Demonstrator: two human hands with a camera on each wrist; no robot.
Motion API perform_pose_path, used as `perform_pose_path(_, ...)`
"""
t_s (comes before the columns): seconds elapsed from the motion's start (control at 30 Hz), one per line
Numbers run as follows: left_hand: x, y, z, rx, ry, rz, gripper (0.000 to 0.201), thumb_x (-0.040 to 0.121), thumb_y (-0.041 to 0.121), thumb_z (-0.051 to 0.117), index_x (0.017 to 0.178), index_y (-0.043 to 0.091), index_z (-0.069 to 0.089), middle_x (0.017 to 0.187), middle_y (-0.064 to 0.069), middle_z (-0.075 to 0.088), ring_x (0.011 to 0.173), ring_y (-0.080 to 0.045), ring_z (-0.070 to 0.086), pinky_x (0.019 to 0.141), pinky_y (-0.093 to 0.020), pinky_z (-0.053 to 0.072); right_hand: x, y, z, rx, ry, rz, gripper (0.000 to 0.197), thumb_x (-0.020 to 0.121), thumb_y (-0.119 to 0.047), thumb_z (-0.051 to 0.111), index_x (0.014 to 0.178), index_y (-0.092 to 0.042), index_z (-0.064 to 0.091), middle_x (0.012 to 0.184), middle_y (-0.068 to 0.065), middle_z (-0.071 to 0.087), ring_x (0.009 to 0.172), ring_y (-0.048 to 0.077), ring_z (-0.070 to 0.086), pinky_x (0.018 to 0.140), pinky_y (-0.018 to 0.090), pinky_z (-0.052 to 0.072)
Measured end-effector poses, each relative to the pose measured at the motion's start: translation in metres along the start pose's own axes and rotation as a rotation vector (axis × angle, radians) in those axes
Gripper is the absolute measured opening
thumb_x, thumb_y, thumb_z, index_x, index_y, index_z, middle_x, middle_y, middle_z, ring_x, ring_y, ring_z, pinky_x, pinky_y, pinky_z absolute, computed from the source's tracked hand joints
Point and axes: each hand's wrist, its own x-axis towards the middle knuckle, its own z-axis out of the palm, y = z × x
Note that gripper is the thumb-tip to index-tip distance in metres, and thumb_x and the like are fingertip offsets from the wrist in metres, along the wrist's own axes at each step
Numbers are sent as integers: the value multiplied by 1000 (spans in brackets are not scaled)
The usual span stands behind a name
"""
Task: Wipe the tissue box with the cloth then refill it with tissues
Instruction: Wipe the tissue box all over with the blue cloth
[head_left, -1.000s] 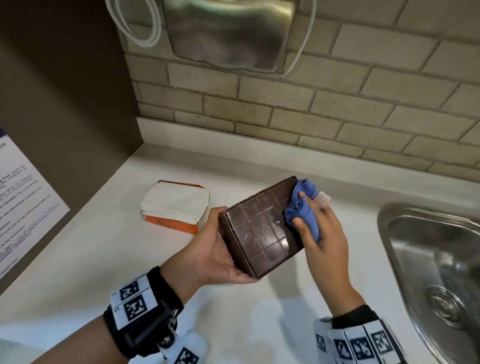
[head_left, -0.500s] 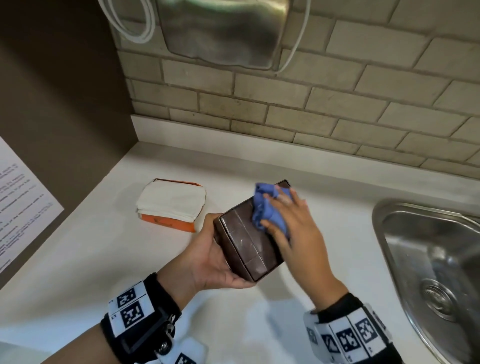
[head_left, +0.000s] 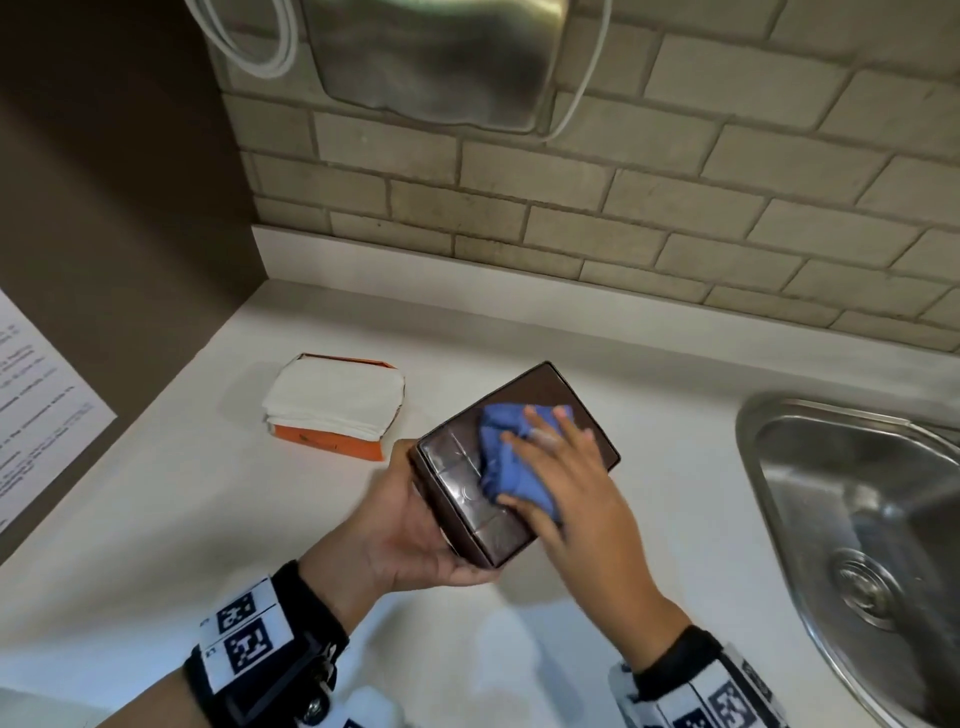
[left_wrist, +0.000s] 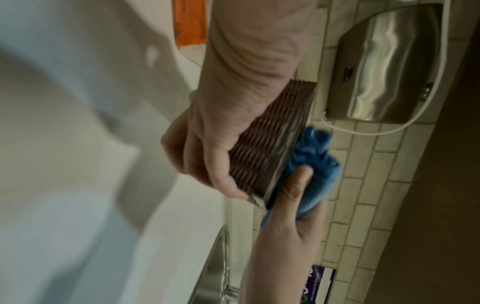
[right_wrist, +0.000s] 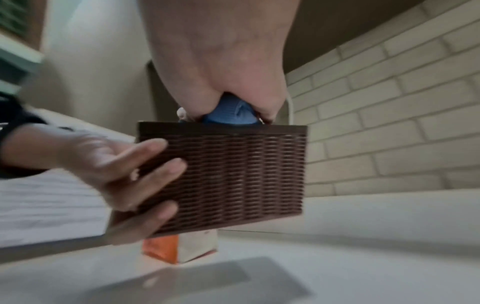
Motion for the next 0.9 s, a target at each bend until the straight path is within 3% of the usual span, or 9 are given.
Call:
perform_pose_path(0.13, 2, 4, 0, 46, 60, 39, 68, 74, 62, 56, 119, 12, 68, 123, -16, 67, 117, -35, 58, 102, -53, 41, -7, 11, -8, 74, 127, 301, 60, 90, -59, 37, 137, -23, 47, 145, -16, 36, 146, 15, 17, 116, 43, 26)
perform_pose_path(0.27, 4, 1, 5, -6, 14, 26, 71, 67, 63, 58, 115, 11, 69, 111, -12, 71, 87, -29, 66, 72, -37, 51, -18, -22, 7, 8, 57, 53, 57, 92, -58, 43, 138, -24, 45, 151, -6, 35, 147, 24, 14, 119, 37, 18)
perform_pose_path(0.33, 3, -1, 7, -59, -64, -8, 66, 72, 56, 59, 124, 15, 64, 105, -3, 70, 81, -21, 67, 64, -30, 50, -19, -28, 12, -21, -39, -62, 60, 88, -59, 49, 139, -29, 43, 152, -4, 36, 148, 23, 12, 120, 34, 10)
perform_pose_path(0.5, -3, 2, 6, 2, -30, 13, 58, 77, 51, 50, 121, 18, 69, 121, 5, 64, 113, -15, 51, 102, -30, 33, -4, 3, 2, 18, -49, 92, 60, 88, -63, 40, 140, -34, 40, 154, -11, 30, 147, 12, 10, 119, 30, 7)
perform_pose_path(0.57, -2, 1, 0, 42, -1, 20, 61, 77, 56, 53, 124, 19, 67, 126, -3, 66, 121, -22, 56, 103, -42, 39, -1, 17, -1, 156, -30, 173, 54, 88, -59, 44, 138, -38, 43, 150, -16, 34, 146, 9, 16, 118, 28, 16)
perform_pose_path(0.63, 2, 0, -11, 85, 51, 35, 66, 73, 60, 59, 127, 21, 64, 129, -8, 65, 120, -30, 58, 99, -51, 43, 0, 27, -8, 409, 9, 271, 38, 91, -46, 54, 127, -53, 46, 140, -26, 42, 138, 2, 31, 109, 14, 27)
perform_pose_path(0.7, 3, -1, -22, 60, 104, 32, 74, 67, 62, 65, 129, 22, 61, 130, -10, 64, 118, -34, 58, 93, -54, 47, 0, 40, -18, 646, 34, 441, 29, 95, -31, 54, 118, -49, 54, 134, -19, 52, 131, 5, 46, 97, 6, 36)
perform_pose_path(0.8, -1, 1, -31, 9, 96, 12, 80, 63, 63, 70, 129, 19, 61, 129, -13, 64, 116, -37, 58, 94, -53, 48, -10, 75, -29, 1051, -9, 631, 37, 99, -34, 41, 132, -21, 52, 136, -2, 57, 124, 15, 55, 101, 27, 45)
perform_pose_path(0.9, -3, 6, -36, 17, 100, 16, 82, 61, 62, 72, 128, 17, 61, 129, -15, 63, 116, -38, 58, 92, -52, 49, -14, 112, -34, 988, 53, 751, 41, 97, -45, 42, 133, -28, 51, 132, -2, 60, 123, 17, 55, 105, 38, 42)
